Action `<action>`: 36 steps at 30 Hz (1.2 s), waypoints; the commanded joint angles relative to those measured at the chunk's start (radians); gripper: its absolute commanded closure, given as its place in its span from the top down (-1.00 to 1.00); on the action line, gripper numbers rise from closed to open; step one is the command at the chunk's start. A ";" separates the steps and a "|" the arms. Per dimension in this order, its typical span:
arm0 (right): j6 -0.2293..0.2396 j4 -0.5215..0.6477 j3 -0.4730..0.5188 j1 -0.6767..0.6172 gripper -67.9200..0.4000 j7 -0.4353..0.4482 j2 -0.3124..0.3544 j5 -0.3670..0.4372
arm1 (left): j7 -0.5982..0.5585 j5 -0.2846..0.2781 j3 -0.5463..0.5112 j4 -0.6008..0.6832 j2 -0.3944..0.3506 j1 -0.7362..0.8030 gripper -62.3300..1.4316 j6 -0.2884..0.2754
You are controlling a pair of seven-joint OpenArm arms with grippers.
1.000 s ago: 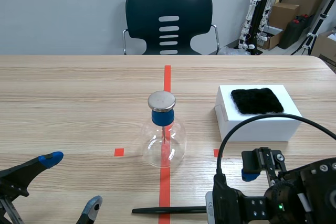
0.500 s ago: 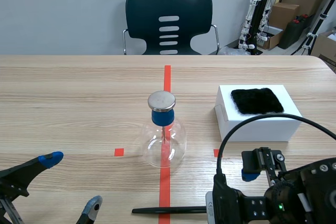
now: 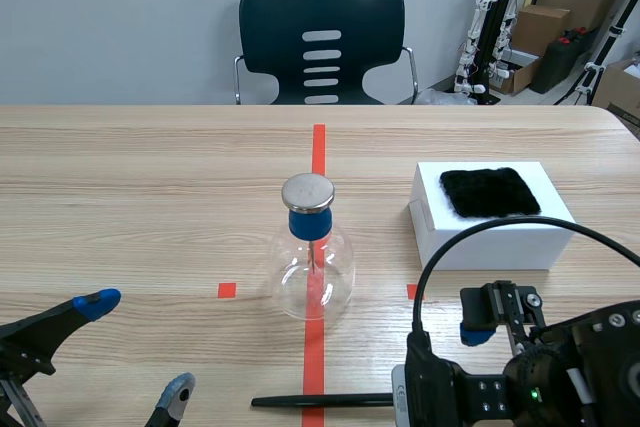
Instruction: Do the electroscope experiment. put the rod down on the box
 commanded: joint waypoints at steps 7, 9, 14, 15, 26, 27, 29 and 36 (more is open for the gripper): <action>-0.003 0.008 0.002 0.011 1.00 -0.004 0.006 0.000 | -0.021 -0.006 -0.001 0.011 -0.001 0.000 1.00 -0.003; -0.003 0.014 0.002 0.011 1.00 -0.004 0.008 0.001 | -0.021 -0.006 -0.001 0.011 -0.001 0.000 1.00 -0.003; -0.004 0.044 0.002 0.008 1.00 -0.011 0.027 0.032 | -0.021 -0.006 -0.001 0.011 -0.001 0.000 1.00 -0.003; -0.004 0.049 0.002 0.006 1.00 -0.012 0.031 0.034 | -0.021 -0.006 -0.001 0.011 -0.001 0.000 1.00 -0.003; -0.016 0.067 0.002 0.006 1.00 -0.019 0.056 0.042 | -0.021 -0.006 -0.001 0.011 -0.001 0.000 1.00 -0.003; -0.016 0.067 0.002 0.006 1.00 -0.019 0.056 0.042 | -0.021 -0.006 -0.001 0.011 -0.001 0.000 1.00 -0.003; -0.016 0.067 0.002 0.006 1.00 -0.019 0.056 0.042 | -0.021 -0.006 -0.001 0.011 -0.001 0.000 1.00 -0.003; -0.016 0.067 0.002 0.006 1.00 -0.019 0.056 0.042 | -0.021 -0.006 -0.001 0.011 -0.001 0.000 1.00 -0.003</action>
